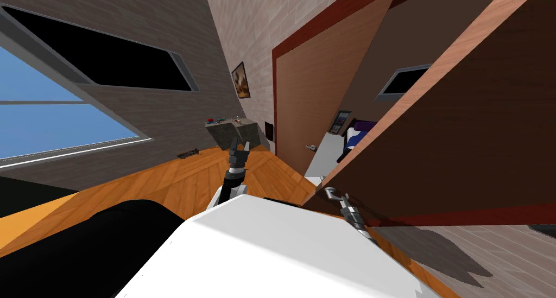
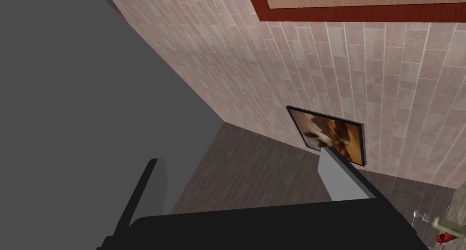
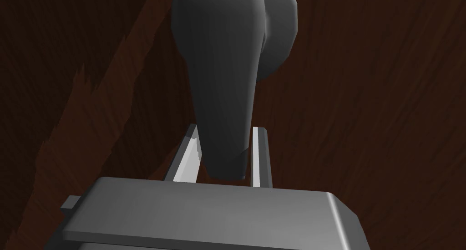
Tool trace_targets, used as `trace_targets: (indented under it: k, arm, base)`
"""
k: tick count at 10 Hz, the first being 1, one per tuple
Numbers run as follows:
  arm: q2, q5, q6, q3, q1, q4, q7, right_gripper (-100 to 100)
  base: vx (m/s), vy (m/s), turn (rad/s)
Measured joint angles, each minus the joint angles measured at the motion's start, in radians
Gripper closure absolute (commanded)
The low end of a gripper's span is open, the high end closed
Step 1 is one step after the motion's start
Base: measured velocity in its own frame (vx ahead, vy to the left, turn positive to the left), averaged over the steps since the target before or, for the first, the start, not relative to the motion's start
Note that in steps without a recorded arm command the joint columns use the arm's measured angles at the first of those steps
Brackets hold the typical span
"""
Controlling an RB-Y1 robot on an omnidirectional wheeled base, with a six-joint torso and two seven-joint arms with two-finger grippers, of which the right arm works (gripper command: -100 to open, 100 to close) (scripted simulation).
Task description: Pull the door open
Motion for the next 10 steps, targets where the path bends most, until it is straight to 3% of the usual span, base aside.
trace_targets:
  k: [3,4,5,8,10]
  arm:
    - [-0.006,0.005,-0.028,-0.006,0.012,0.007,-0.003,100]
    - [-0.006,0.009,-0.044,-0.006,0.005,0.027,-0.003,100]
    - [-0.012,0.012,-0.077,-0.006,-0.017,0.081,0.000,100]
    - [-0.011,0.017,-0.084,-0.006,0.003,0.070,-0.004,100]
    - [-0.013,0.020,-0.102,-0.007,0.001,0.079,-0.006,100]
  base:
    - [-0.236,-0.090,0.245]
    - [-0.250,-0.070,0.203]
    - [-0.181,-0.044,0.077]
    - [-0.140,-0.045,0.111]
    - [-0.131,-0.062,0.117]
